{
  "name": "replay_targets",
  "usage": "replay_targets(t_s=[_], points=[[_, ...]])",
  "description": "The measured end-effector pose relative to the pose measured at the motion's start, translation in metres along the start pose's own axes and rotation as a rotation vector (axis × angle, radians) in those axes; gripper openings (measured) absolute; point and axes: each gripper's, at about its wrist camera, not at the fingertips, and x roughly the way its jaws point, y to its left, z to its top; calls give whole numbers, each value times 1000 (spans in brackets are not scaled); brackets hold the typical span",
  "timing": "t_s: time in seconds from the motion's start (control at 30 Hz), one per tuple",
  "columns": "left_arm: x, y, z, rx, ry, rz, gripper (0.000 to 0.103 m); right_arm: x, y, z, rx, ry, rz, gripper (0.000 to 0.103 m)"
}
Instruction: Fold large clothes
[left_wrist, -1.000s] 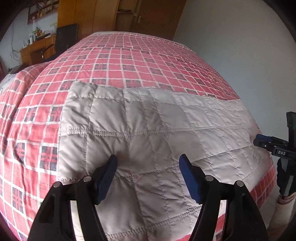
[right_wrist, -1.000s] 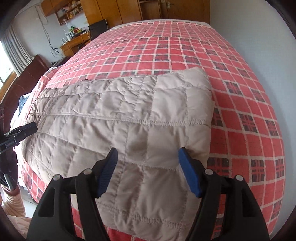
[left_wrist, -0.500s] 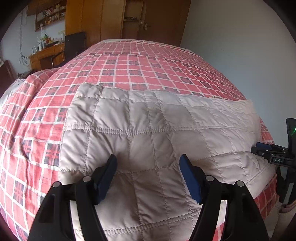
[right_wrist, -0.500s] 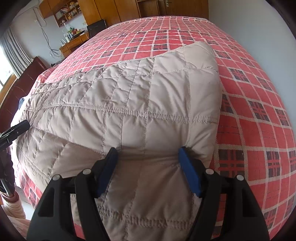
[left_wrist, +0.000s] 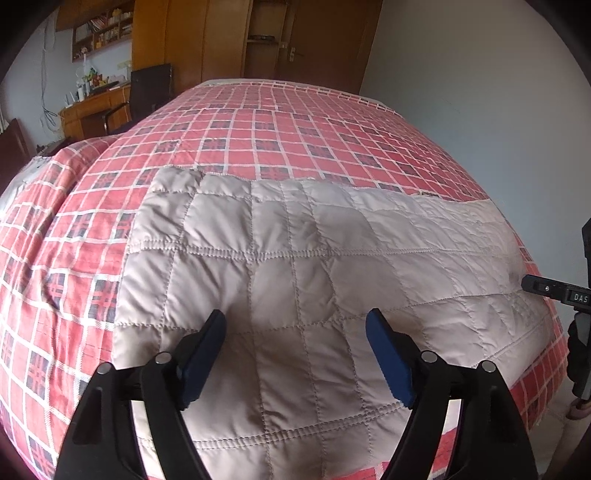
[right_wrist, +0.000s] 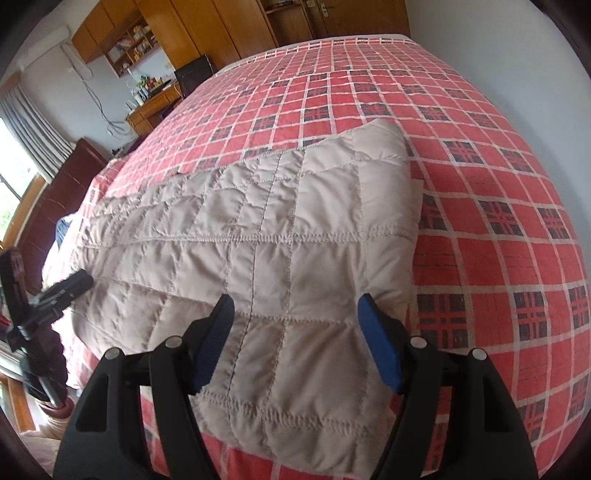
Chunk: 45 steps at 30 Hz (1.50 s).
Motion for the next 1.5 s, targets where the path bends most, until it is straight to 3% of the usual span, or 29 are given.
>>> replay_targets(t_s=[0.13,0.3,0.53,0.73,0.8,0.83,0.93,1.0,1.1,1.33,1.5], points=[[1,0,2,7,10,-1,82,-22,-19,6,44,-24,-25,73],[4,-4,2,24,14,-12,83,-22,-49,2,119,33,18,74],[8,-6,1,29,15,-17,84,3,-80,-16,198,108,190,74],[11,-6,-1,29,17,-16,84,25,-80,-25,211,126,291,70],[12,-6,-1,30,17,-14,85,30,-72,-25,192,130,334,57],[12,-6,-1,30,17,-14,85,33,-66,-25,189,141,361,57],[13,-6,-1,32,17,-13,86,36,-51,-23,135,137,323,52],[13,-6,-1,33,16,-13,86,30,-49,-21,146,130,333,35],[13,-7,-1,32,17,-13,86,19,-47,-15,146,104,333,23],[9,-10,0,25,9,-42,86,-21,-48,2,125,10,327,17],[11,-18,-3,56,11,-54,86,-19,-56,-2,155,13,297,16]])
